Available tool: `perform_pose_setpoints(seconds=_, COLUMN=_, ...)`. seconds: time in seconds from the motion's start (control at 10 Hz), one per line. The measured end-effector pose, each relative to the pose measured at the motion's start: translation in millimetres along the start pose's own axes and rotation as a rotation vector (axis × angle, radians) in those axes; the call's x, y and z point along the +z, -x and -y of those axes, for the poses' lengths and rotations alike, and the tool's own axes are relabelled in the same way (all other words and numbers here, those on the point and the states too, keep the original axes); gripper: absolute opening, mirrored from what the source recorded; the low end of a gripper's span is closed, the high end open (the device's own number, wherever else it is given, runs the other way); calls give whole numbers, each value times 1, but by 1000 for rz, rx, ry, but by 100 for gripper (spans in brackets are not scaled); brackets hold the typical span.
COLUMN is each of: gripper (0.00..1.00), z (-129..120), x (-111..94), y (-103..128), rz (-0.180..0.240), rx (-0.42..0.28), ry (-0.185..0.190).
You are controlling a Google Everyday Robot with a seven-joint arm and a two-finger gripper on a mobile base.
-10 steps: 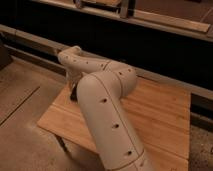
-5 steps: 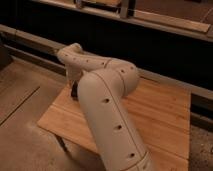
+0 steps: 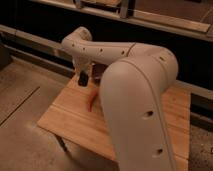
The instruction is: Place the eraser in the ceramic cup
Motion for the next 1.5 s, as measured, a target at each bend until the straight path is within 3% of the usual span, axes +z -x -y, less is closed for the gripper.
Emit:
perform_pose_setpoints(seconds=0.3, gripper=0, z=53, x=-36, y=-2, rz=46, rx=77, ry=-61)
perform_pose_setpoints(seconds=0.6, gripper=0, z=97, x=-50, y=-2, rz=35, rx=149, ry=-100)
perform_pose_setpoints(seconds=1.0, gripper=0, z=154, x=-57, y=4, rz=7, rx=257, ry=-102)
perform_pose_setpoints(seconds=1.5, gripper=0, z=159, x=-56, y=4, rz=6, rx=267, ry=-97)
